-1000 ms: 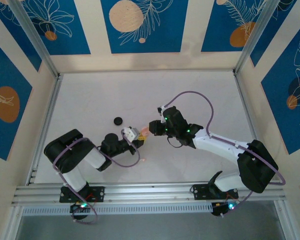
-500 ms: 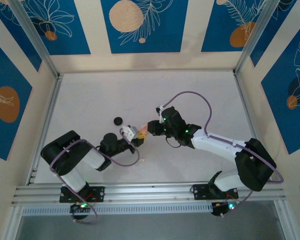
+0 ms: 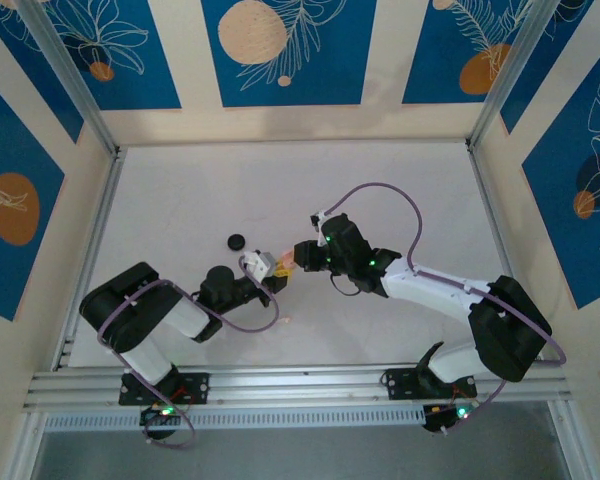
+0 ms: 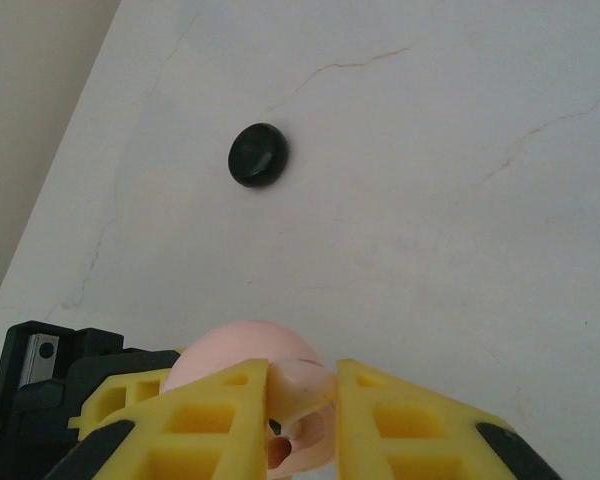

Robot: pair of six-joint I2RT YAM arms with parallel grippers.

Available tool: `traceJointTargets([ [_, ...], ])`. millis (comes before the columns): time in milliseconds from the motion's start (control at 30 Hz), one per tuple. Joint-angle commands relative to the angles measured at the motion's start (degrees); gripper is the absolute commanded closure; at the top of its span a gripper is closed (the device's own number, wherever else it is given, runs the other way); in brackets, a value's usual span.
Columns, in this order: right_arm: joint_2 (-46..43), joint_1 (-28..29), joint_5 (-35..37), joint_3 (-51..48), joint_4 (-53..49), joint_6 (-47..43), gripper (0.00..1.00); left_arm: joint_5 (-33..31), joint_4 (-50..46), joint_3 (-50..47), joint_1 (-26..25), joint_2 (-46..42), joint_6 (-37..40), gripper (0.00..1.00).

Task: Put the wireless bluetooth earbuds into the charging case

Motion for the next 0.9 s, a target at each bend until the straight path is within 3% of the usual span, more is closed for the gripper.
traceJointTargets([
  [0, -0.33, 1.1, -0.61, -0.07, -1.7, -1.16, 0.8, -1.17, 3.52, 0.34, -0.62, -1.82, -0.68, 0.91],
  [467, -2.99, 1.49, -1.54, -0.61, -3.13, -1.62, 0.8, -1.22, 3.08, -0.15, -0.6, -1.85, 1.64, 0.91],
  [867, 1.96, 1.54, -2.43, 2.7, -6.12, -0.93, 0.78, 0.92, 3.36, -0.33, -0.82, -2.69, 2.7, 0.9],
])
